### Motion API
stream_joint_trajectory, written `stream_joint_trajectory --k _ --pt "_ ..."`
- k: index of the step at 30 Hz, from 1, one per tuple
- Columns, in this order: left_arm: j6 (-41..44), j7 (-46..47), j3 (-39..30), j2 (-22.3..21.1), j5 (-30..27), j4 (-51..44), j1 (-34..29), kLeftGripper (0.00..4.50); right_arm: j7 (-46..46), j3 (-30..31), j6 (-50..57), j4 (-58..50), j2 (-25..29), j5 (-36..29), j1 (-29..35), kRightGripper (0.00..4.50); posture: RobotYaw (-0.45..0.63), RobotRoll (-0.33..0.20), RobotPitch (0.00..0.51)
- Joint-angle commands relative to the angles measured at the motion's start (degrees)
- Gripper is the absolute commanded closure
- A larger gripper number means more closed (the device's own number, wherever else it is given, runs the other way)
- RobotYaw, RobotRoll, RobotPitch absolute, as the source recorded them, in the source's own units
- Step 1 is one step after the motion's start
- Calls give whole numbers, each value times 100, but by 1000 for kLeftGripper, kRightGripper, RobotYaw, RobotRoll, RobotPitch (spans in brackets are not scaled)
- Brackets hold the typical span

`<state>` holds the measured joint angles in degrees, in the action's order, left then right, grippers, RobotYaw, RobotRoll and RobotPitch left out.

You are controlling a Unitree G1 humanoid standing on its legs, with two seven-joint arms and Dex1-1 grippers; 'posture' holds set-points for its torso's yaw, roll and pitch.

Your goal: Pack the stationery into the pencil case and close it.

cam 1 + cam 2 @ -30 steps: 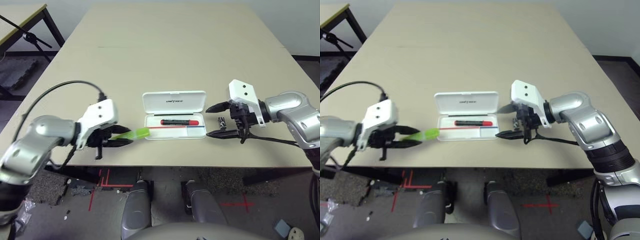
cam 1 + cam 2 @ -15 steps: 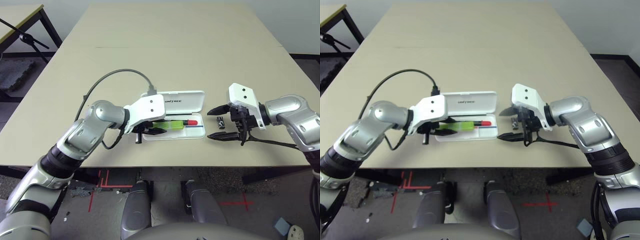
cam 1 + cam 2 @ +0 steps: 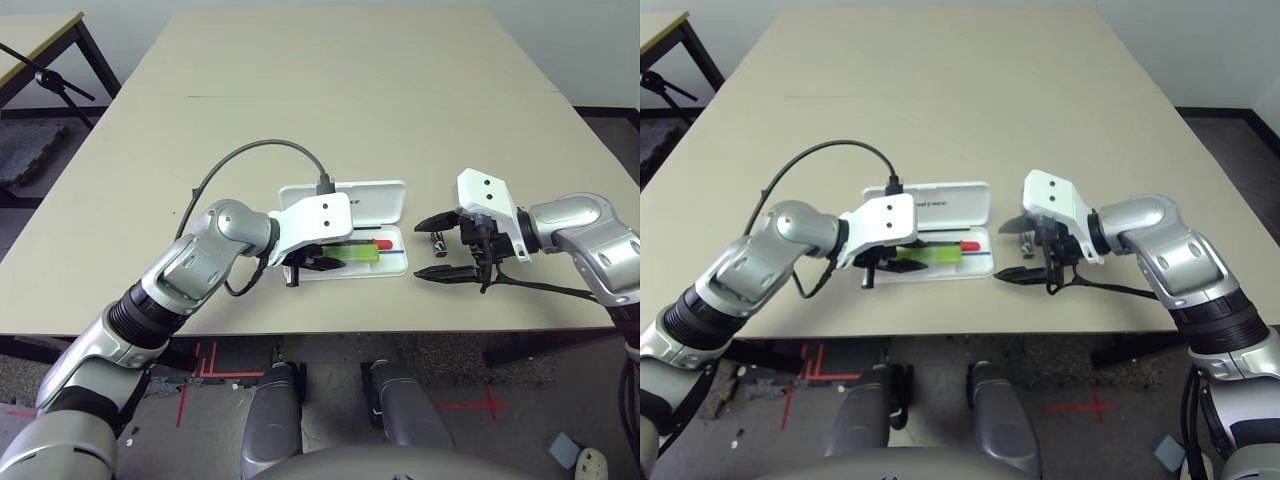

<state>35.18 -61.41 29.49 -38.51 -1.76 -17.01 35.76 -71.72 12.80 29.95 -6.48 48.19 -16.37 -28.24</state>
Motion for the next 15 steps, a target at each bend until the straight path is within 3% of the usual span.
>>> stream_joint_trajectory --k 1,5,14,15 --pt "-27 -37 91 -34 117 35 -60 3416 19 -69 -1 -53 7 -19 48 0 -90 0 113" --pt "-58 -34 98 -31 150 70 -101 3416 28 -67 -19 -47 -7 -14 43 0 -90 0 113" --pt "-79 8 59 -78 249 120 -234 151 66 -71 -16 -76 -18 -28 65 0 -90 0 113" --pt "-84 2 39 -90 245 120 -234 69 68 -72 -16 -76 -16 -29 66 0 -90 0 114"
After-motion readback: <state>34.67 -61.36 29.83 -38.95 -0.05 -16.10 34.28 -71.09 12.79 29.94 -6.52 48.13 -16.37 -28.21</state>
